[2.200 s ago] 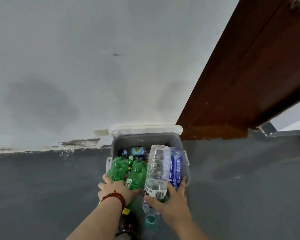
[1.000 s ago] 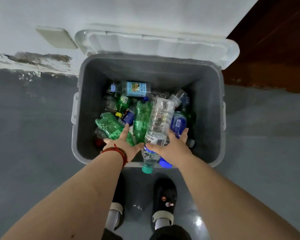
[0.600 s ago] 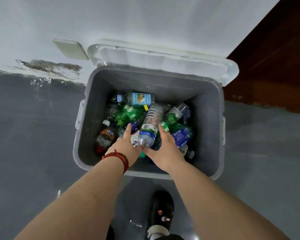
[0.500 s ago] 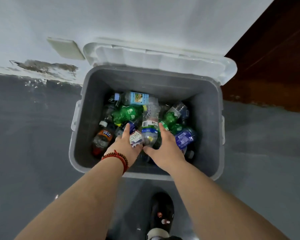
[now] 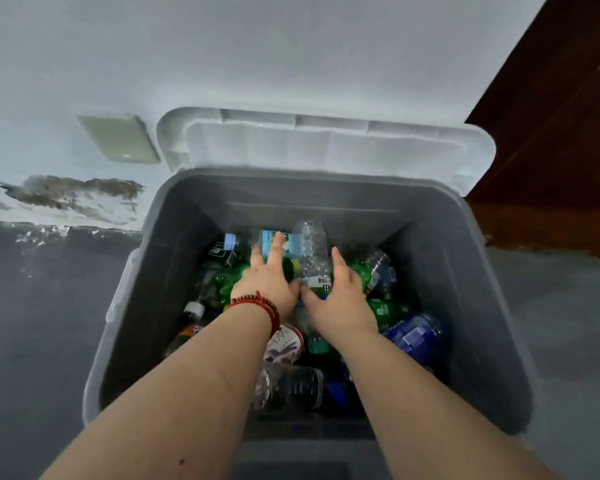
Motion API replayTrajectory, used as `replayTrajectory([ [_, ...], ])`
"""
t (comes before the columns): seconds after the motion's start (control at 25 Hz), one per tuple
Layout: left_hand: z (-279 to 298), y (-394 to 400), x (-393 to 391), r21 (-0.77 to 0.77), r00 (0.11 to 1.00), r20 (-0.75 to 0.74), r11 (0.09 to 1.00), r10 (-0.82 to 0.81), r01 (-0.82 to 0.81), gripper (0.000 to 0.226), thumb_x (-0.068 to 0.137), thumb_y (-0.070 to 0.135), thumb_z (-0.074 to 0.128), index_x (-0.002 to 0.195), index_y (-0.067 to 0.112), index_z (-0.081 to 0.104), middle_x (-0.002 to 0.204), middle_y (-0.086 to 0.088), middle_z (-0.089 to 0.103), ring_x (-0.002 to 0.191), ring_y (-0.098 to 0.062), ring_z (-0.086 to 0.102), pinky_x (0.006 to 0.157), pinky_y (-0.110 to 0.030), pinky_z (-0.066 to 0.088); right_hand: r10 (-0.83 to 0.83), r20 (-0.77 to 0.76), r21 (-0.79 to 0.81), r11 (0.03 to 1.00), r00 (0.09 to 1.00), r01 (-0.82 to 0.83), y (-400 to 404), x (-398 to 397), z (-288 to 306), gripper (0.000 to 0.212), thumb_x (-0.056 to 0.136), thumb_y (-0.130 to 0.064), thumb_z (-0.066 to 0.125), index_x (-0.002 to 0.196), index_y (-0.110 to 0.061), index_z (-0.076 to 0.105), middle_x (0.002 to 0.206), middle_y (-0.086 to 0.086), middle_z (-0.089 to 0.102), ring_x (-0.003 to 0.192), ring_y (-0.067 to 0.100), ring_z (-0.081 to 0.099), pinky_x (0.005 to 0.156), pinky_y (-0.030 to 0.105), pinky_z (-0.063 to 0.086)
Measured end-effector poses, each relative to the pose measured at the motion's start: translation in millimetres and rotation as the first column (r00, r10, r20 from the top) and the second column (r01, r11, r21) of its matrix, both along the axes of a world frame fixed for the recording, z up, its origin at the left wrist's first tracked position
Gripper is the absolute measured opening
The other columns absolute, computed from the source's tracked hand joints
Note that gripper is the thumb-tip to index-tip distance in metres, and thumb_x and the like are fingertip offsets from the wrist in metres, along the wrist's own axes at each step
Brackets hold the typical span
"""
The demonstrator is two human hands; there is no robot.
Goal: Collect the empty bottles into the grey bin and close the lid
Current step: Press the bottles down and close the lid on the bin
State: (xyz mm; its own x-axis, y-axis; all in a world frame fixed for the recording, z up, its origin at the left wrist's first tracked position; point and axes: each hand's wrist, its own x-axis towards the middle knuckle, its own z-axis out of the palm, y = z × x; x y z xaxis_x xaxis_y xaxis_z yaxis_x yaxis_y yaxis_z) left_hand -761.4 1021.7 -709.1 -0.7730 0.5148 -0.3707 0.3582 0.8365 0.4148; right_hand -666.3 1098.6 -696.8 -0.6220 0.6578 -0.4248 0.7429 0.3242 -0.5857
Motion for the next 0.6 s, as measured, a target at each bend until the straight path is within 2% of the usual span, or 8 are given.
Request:
replayTrajectory([
  [0.16,16,4,-31,0.029,0.968,-0.249,0.999,-0.036,0.044,0.086,0.088,0.049,0.048,0.148,0.03,-0.01,0.158,-0.009,-0.003,0.137,-0.03,0.027,0.104,-0.042,0.036,0.067,-0.077,0.207,0.977,0.995,-0.05,23,-19,22,0.087,0.085,-0.055,0.053,0.145,-0.043,-0.008,0.159,-0.001,0.001,0.129,0.027,0.044,0.08,0.035,0.046],
  [0.2,22,3,-33,0.038,0.966,-0.257,0.999,-0.027,0.037,0.085,0.088,0.049,0.048,0.148,0.029,-0.009,0.158,-0.009,-0.003,0.138,-0.029,0.026,0.105,-0.042,0.035,0.066,-0.082,0.236,0.971,0.994,-0.045,28,-20,34,0.087,0.085,-0.054,0.053,0.145,-0.043,-0.008,0.159,-0.002,0.001,0.128,0.026,0.046,0.08,0.035,0.047],
  [0.28,45,5,-33,0.116,0.982,-0.187,0.993,0.036,-0.014,0.081,0.089,0.047,0.049,0.148,0.029,-0.003,0.158,-0.007,0.0,0.14,-0.027,0.023,0.109,-0.041,0.032,0.048,-0.167,0.223,0.975,0.985,-0.009,37,-25,63,0.086,0.085,-0.052,0.055,0.146,-0.042,-0.006,0.159,-0.003,0.005,0.129,0.023,0.044,0.086,0.036,0.049],
  [0.4,96,27,-43,0.315,0.988,0.01,0.937,0.154,-0.149,0.069,0.091,0.039,0.049,0.148,0.022,0.014,0.154,-0.008,0.018,0.138,-0.025,0.028,0.108,-0.037,0.033,0.022,-0.333,0.124,0.992,0.943,0.02,51,-42,116,0.08,0.087,-0.048,0.055,0.147,-0.043,0.002,0.157,-0.007,0.012,0.132,0.019,0.039,0.087,0.028,0.041],
  [0.52,134,62,-63,0.37,0.994,-0.058,0.927,0.089,-0.062,0.061,0.093,0.028,0.048,0.146,0.022,0.019,0.147,-0.008,0.032,0.13,-0.026,0.039,0.101,-0.037,0.039,0.05,-0.371,0.147,0.989,0.927,0.006,66,-65,144,0.071,0.09,-0.043,0.052,0.148,-0.037,0.011,0.156,-0.005,0.018,0.135,0.018,0.035,0.096,0.031,0.038],
  [0.6,143,80,-75,0.438,0.99,0.068,0.888,0.124,-0.141,0.059,0.092,0.019,0.047,0.145,0.023,0.021,0.141,-0.009,0.042,0.117,-0.025,0.05,0.09,-0.032,0.044,0.026,-0.341,0.136,0.99,0.94,0.022,72,-74,146,0.068,0.092,-0.04,0.051,0.148,-0.035,0.013,0.155,-0.003,0.021,0.134,0.02,0.036,0.098,0.032,0.038],
])
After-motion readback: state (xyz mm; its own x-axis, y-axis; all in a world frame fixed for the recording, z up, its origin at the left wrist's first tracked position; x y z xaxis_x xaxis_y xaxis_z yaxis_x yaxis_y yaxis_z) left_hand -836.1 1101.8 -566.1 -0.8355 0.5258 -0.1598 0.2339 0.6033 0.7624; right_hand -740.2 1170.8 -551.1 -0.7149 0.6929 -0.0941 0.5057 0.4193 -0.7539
